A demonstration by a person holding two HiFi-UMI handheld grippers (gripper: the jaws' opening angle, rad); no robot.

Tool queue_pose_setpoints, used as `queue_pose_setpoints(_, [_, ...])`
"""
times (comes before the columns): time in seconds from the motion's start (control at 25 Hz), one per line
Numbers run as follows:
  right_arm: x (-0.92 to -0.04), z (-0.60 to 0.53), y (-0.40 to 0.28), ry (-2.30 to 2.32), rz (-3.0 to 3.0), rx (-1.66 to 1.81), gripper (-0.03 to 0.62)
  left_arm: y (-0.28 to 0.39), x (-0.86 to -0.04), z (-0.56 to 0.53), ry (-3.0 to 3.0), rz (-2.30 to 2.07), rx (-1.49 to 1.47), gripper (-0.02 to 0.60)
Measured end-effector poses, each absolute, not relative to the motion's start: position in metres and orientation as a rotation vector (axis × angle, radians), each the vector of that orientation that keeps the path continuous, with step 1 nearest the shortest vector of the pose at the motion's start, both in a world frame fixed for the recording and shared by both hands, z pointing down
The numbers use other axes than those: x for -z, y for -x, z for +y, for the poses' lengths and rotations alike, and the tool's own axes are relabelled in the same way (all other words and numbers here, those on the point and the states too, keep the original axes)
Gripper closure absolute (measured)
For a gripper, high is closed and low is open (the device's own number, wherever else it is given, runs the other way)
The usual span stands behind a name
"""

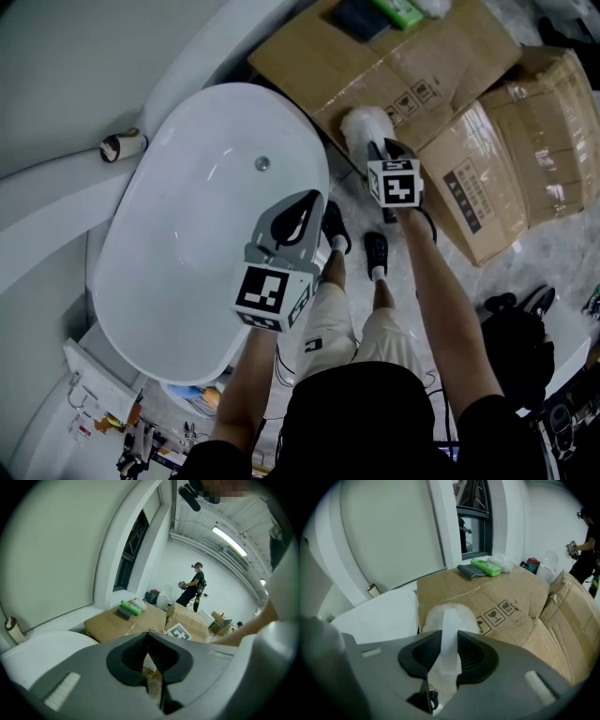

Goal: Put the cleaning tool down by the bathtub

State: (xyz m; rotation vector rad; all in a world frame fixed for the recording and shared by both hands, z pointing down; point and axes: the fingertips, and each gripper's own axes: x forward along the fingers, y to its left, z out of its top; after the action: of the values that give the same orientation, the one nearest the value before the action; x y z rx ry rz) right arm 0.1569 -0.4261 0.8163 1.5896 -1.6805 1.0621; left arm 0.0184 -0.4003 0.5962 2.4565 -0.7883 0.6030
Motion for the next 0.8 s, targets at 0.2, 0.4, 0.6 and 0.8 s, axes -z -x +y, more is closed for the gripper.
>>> queue_pose_setpoints(0.2, [-0.816,-0.429,-0.16,-1.594,-1.689,-1.048,0.502,-0.027,-0.601,-0.394,-2.455,-0.762,-0.608,0.583])
queue_pose_setpoints(0.4, [-0.814,-0.427,-0.161,-1.589,-1.694,-1.046,0.5,-0.032,-0.598,-0.39,-2.464,-0.747,-0.607,0.583])
queue_pose_setpoints(0.6, [-0.81,-0.427,-0.161,-1.597,-1.697,-1.035,0.5,-0.029,-0.597,-0.387,-2.453,-0.761,-0.604,0.583])
queue_pose_setpoints(0.8, [-0.798,-0.427,-0.161,-1.605,-1.714,-1.01,0.5,-0.026,-0.592,-0.381,-2.455,-0.777,-0.602,0.583])
